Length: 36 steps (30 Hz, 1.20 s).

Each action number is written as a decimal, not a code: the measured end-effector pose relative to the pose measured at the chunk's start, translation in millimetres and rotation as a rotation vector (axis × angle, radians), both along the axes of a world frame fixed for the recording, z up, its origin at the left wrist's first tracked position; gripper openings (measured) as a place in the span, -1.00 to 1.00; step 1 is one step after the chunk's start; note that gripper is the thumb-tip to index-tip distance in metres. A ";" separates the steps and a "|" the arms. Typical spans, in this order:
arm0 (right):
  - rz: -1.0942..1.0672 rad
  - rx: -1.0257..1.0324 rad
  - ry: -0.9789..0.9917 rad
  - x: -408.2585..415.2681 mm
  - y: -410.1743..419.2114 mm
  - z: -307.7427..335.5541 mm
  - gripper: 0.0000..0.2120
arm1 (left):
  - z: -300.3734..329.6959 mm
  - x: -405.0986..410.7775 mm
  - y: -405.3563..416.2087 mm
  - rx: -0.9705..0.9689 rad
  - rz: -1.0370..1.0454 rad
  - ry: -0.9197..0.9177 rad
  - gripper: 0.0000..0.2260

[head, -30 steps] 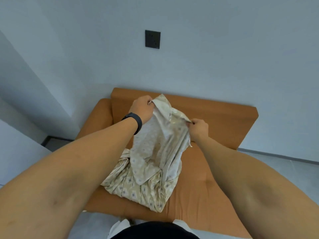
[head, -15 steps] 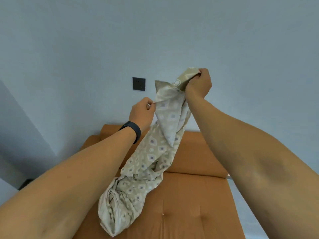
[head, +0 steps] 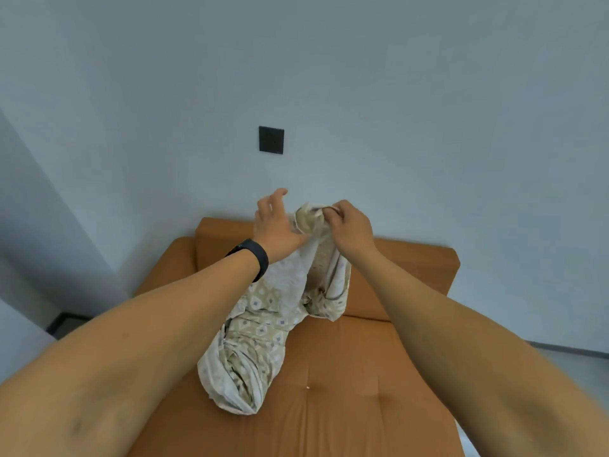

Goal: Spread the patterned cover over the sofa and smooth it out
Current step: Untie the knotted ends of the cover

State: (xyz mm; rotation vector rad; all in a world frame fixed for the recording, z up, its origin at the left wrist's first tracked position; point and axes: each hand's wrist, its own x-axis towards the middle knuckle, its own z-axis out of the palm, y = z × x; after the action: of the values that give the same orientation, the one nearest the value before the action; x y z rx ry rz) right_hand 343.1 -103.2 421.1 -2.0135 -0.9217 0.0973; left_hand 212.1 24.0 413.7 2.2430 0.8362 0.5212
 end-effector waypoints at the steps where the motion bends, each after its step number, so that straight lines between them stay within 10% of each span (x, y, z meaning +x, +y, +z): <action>1: 0.049 -0.019 0.005 -5.7 -0.6 -3.3 -0.84 | -3.5 3.0 -12.4 0.061 -0.101 0.023 -0.07; 10: 0.148 0.000 0.071 -32.5 -15.8 -45.7 -0.66 | -19.5 -3.8 -13.0 0.347 -0.287 0.279 -0.89; 24: -0.226 -0.621 0.050 3.9 -32.0 -87.4 -0.81 | 6.4 -31.4 25.0 0.309 0.016 -0.023 -0.81; 30: -0.190 -0.237 0.121 -7.9 -16.4 -66.6 -0.78 | -7.7 -48.6 39.1 0.297 0.118 0.268 -0.93; 34: -0.010 -0.183 0.048 -37.0 8.7 -45.9 -0.81 | -14.2 -33.5 7.8 0.312 -0.192 0.404 -0.42; 36: 0.023 -0.154 0.058 -45.7 15.5 -38.6 -0.79 | -16.1 -24.4 -6.1 0.338 -0.252 0.295 -0.50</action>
State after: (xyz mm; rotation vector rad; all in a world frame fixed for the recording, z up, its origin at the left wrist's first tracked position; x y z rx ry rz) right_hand 297.4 -87.7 382.5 -2.1302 -0.9246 0.2444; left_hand 187.7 17.8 397.6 2.7362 0.6255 0.2265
